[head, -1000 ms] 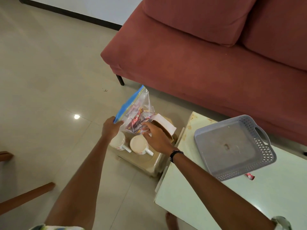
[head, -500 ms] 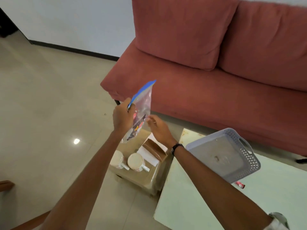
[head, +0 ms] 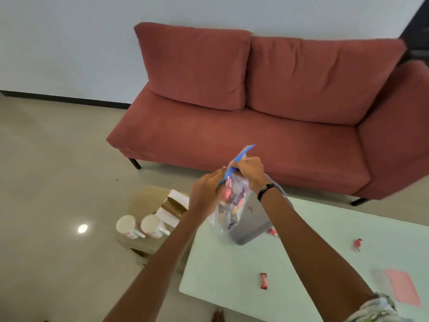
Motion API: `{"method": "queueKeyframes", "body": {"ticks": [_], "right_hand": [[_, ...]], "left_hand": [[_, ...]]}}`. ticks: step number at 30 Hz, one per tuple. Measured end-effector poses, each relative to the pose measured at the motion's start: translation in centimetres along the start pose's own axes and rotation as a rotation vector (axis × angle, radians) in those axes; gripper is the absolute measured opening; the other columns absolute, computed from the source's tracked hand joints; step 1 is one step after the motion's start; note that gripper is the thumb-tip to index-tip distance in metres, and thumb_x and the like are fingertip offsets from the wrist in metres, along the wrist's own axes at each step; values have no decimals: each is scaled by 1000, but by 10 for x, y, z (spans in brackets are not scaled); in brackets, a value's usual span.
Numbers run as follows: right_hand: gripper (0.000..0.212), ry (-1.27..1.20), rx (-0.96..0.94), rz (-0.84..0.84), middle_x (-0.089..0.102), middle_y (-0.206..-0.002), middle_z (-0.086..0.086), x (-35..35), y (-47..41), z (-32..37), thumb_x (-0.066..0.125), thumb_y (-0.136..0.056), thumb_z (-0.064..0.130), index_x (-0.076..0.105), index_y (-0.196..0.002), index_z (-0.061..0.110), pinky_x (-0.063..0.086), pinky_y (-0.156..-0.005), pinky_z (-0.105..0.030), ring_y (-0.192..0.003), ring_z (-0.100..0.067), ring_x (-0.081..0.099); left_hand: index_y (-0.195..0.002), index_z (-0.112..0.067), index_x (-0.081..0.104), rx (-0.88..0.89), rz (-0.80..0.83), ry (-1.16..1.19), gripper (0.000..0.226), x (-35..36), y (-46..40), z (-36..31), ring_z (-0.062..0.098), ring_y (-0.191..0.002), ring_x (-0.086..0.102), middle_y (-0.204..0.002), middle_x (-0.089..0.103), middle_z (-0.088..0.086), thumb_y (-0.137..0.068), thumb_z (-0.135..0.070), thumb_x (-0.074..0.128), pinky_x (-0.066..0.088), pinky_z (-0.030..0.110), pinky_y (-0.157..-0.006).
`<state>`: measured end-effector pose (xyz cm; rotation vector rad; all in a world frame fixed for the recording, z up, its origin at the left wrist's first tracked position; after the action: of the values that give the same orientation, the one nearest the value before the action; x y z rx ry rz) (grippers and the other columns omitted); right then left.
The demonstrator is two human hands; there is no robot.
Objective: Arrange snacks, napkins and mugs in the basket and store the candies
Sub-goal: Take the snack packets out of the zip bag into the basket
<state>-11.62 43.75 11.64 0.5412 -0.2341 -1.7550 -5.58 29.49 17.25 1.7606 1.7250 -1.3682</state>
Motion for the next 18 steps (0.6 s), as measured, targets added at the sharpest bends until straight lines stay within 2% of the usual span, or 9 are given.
{"method": "queueKeyframes", "body": {"ticks": [2,4,6,9,11,13,14,16,18], "right_hand": [[17,-117,51,30,66,-78,-16,-43,15,-26,73,-76,3,64,-80,-10,61,-69,-32,-67,-22,66],[15,-165,78,48,64,-75,-14,-85,35,-48,73,-76,1,65,-82,-10,58,-55,-20,-59,-16,66],[18,-172,101,30,65,-71,-13,-125,54,-69,76,-73,3,67,-82,-10,54,-51,-16,-51,-10,65],[15,-183,113,11,60,-62,-10,-177,87,-95,78,-70,4,67,-74,-6,51,-48,-15,-50,-12,59],[14,-230,130,22,61,-58,-8,-206,109,-109,78,-71,4,67,-69,-4,51,-48,-14,-47,-9,59],[14,-287,136,44,63,-54,-4,-230,124,-119,78,-73,5,66,-68,-1,49,-45,-12,-42,-5,58],[16,-310,149,59,64,-56,-5,-240,130,-124,78,-73,7,65,-69,-1,49,-45,-13,-43,-6,59],[24,-360,187,103,64,-71,-14,-253,137,-135,82,-68,14,65,-75,-2,53,-55,-19,-58,-15,60],[39,-400,222,162,61,-77,-15,-258,146,-141,87,-57,25,64,-77,2,52,-61,-25,-66,-20,57]], "left_hand": [[-116,-16,62,-77,118,89,30,29,16,-33,21,-63,58,-76,68,2,-92,-27,50,50,33,-58],[-102,-15,62,-187,209,188,33,52,36,-68,15,-64,53,-73,61,-3,-93,-42,45,44,29,-61],[-95,-15,58,-326,242,378,40,72,55,-102,13,-67,55,-74,60,-5,-93,-51,41,41,26,-62],[-103,-18,59,-475,249,571,33,96,75,-149,13,-80,63,-87,67,-1,-93,-47,46,52,29,-73],[-109,-16,61,-495,310,592,31,112,87,-182,18,-90,66,-97,69,5,-93,-40,50,54,32,-84],[-111,-9,62,-476,376,572,32,126,100,-215,23,-91,66,-99,70,12,-93,-34,51,54,31,-84],[-110,-8,62,-471,394,584,32,129,105,-230,24,-89,66,-98,69,14,-92,-32,52,53,29,-83],[-104,-11,62,-487,422,639,26,134,114,-253,19,-84,65,-93,68,12,-91,-32,55,53,24,-78],[-95,-16,62,-520,429,704,17,135,121,-266,16,-82,64,-89,66,10,-91,-31,55,54,25,-77]]}}
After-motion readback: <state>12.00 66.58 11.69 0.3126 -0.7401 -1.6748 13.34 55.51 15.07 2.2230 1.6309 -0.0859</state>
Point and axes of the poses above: each hand's wrist, its own y-axis away from the middle knuckle, its own x-axis out of the palm, z = x × y, the point moved 8 cm from there along -y, towards the middle knuckle
